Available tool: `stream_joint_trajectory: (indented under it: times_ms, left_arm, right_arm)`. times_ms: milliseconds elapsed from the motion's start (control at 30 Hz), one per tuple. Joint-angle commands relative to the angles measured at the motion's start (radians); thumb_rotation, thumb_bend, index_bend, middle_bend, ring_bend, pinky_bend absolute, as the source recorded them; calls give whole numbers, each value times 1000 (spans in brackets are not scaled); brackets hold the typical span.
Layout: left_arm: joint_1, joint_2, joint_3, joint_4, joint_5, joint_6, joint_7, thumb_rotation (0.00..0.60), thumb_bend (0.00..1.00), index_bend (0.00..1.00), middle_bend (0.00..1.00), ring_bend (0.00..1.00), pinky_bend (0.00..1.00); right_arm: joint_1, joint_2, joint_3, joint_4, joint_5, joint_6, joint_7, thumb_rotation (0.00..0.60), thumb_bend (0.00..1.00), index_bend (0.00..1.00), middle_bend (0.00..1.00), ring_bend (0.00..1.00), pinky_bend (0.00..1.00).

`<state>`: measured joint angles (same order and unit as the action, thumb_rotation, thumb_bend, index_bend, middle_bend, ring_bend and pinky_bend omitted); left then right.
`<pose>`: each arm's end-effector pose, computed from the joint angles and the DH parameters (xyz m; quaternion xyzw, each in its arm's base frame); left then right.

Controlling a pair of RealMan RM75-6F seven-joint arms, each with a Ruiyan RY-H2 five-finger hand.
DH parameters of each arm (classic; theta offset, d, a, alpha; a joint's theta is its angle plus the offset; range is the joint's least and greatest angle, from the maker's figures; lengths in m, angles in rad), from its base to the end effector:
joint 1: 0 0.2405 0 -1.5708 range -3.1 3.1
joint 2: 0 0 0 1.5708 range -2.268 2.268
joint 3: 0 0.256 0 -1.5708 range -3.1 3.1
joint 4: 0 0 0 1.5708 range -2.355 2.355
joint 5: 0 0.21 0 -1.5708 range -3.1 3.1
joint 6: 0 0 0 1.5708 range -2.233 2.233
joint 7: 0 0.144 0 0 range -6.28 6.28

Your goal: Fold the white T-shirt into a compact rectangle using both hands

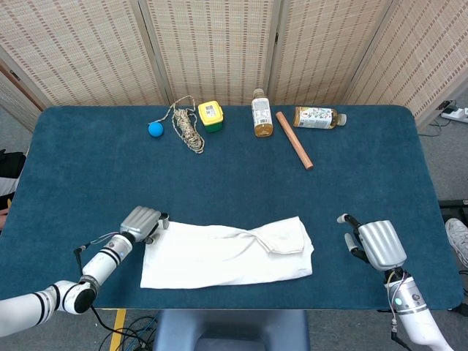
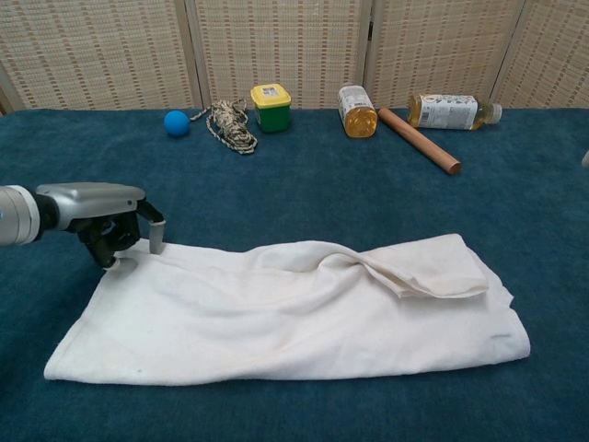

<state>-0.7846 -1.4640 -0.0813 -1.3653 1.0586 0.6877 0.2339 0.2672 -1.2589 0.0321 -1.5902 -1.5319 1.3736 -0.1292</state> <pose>-0.2060 0.3529 -0.0167 -0.7871 -0.4205 -0.2395 0.3824 -0.2657 -0.2269 0.0970 0.6708 -0.3511 0.4031 0.5140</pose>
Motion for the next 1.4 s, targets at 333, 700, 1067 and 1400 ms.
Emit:
stream_joint_trajectory:
  times_ms: [333, 700, 1067, 1400]
  left_arm:
    - [-14, -12, 6, 8, -25, -1, 14, 600, 444, 520, 861, 776, 977]
    - [-21, -18, 14, 12, -35, 1, 19, 600, 562, 570, 861, 776, 977]
    - [-2, -7, 18, -1, -14, 33, -5, 600, 586, 586, 861, 778, 977]
    - [8, 3, -8, -9, -16, 74, -22, 600, 586, 587, 861, 777, 977]
  right_arm:
    - [-8, -1, 8, 11, 4, 0, 14, 600, 509, 333, 944, 986, 1000]
    - [-9, -3, 14, 16, 4, -5, 27, 600, 508, 333, 944, 986, 1000]
    - [-16, -3, 19, 19, 5, 1, 35, 600, 509, 333, 944, 986, 1000]
    - [-27, 0, 21, 15, 0, 18, 45, 600, 509, 333, 944, 986, 1000]
